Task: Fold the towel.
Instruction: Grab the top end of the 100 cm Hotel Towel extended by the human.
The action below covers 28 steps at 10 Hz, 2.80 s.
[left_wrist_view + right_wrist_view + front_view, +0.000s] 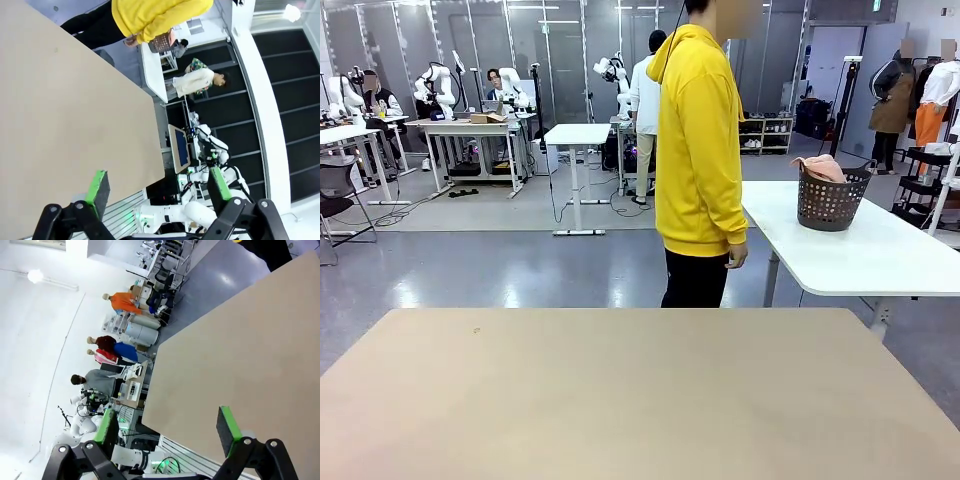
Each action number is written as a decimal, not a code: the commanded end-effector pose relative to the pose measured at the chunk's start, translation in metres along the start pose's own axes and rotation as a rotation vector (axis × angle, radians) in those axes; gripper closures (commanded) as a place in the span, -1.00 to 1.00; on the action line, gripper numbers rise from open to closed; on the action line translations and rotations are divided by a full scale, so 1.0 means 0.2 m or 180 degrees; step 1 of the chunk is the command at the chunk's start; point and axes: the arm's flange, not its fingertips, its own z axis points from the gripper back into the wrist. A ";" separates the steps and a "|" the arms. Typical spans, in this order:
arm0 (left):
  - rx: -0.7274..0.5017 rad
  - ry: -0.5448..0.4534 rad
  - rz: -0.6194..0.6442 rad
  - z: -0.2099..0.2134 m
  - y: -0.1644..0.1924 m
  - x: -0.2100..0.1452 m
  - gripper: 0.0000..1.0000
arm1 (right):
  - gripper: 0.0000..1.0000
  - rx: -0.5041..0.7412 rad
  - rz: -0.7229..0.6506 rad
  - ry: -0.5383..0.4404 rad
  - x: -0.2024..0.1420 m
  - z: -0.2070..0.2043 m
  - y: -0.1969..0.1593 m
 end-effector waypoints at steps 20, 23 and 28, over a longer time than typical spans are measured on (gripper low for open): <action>0.0000 0.0000 0.0000 0.00 0.00 0.00 -1.00 | -1.00 0.0000 0.0000 0.0000 0.00 0.00 0.00; 0.0000 0.0000 0.0000 0.00 0.00 0.00 -1.00 | -1.00 0.0000 0.0000 0.0000 0.00 0.00 0.00; 0.0000 0.0000 0.0000 0.00 0.00 0.00 -1.00 | -1.00 0.0000 0.0000 0.0000 0.00 0.00 0.00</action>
